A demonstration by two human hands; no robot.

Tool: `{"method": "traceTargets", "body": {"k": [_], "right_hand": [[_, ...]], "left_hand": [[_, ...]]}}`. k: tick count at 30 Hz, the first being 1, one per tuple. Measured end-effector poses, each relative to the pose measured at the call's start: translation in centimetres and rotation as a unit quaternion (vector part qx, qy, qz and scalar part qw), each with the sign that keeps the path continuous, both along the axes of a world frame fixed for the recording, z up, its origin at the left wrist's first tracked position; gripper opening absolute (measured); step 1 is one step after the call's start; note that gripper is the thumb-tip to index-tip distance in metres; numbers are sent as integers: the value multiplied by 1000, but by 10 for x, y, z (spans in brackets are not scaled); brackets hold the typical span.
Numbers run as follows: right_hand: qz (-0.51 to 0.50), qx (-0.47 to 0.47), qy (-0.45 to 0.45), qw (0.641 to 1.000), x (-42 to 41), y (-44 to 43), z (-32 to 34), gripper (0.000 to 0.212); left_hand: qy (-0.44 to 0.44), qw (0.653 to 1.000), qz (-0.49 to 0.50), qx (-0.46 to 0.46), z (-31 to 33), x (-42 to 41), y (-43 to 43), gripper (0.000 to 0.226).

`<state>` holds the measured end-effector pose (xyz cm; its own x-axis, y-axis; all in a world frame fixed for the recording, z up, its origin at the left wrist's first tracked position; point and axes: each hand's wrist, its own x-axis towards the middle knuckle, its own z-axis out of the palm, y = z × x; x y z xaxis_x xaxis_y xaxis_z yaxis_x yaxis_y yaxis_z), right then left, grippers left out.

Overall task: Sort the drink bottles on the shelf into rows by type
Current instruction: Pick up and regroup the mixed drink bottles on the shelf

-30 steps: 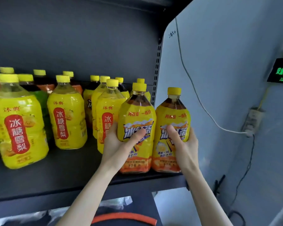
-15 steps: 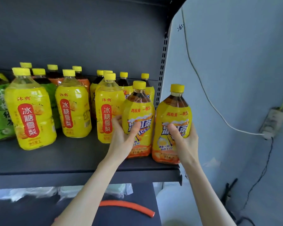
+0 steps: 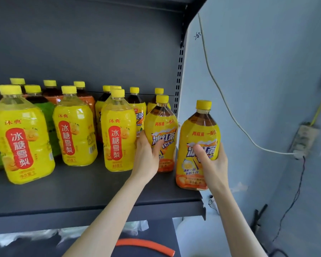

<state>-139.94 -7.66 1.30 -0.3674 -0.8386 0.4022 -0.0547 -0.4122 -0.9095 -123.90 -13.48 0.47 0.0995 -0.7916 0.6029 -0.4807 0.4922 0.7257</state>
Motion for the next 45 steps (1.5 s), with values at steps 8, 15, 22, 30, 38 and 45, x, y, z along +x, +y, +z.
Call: {"method": "traceTargets", "body": {"k": [8,15,22,30,38,45], "right_hand": [[7,7,8,1000,5,-16,4,56],[10,3,12,1000,6,-24,2,60],[6,-2,17,1000,8,-26,0,59],[30,-3,27,999,10,-27,-1,45],[104,46,59,992,26,-37,-4,61],[160,62,114,979,40,-50,-7,41]], "left_hand": [[45,989,-47,133,18,-3,-55,56],[72,984,-18,160,20,-7,-73,53],[78,986,-34,145,14,-6,-75,51],[126,970,-102,181,19,-9,-36,48],[72,952,-247,167,-4,17,23,53],[8,979,-172,113,-7,20,12,71]]}}
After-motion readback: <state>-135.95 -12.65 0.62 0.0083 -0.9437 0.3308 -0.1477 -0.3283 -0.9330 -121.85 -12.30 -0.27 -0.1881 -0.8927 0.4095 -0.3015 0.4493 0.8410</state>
